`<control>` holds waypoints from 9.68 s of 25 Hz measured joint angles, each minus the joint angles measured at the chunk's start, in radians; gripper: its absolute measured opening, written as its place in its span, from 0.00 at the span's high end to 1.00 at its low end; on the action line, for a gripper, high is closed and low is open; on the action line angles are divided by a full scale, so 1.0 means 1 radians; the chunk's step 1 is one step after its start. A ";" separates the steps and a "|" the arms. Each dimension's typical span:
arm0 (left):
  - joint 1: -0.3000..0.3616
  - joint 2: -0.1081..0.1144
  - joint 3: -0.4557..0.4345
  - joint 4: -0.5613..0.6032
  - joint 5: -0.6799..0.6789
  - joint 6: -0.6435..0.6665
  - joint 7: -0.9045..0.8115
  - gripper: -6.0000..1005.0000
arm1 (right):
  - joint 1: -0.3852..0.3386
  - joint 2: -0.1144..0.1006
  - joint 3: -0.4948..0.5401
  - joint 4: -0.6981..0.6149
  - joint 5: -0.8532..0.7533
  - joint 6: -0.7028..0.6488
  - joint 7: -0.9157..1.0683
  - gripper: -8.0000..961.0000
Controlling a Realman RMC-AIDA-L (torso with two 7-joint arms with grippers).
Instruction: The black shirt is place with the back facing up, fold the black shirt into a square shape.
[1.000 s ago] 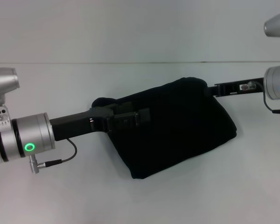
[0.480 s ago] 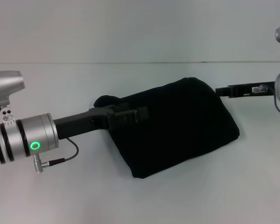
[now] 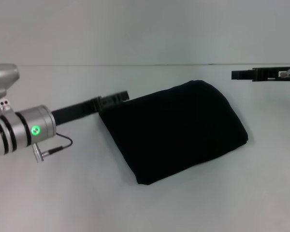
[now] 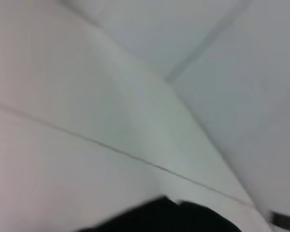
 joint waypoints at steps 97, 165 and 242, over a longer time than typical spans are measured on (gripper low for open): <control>-0.266 0.080 0.176 -0.121 0.036 -0.381 -0.132 0.97 | 0.033 0.122 -0.159 0.117 0.032 0.182 -0.351 0.53; -0.245 0.064 0.174 -0.114 0.052 -0.497 -0.112 0.97 | -0.134 0.103 -0.059 -0.039 0.220 -0.182 -0.457 0.54; 0.031 0.024 0.033 0.235 0.059 0.332 0.289 0.10 | 0.012 0.047 -0.025 0.230 0.010 -0.029 0.163 0.59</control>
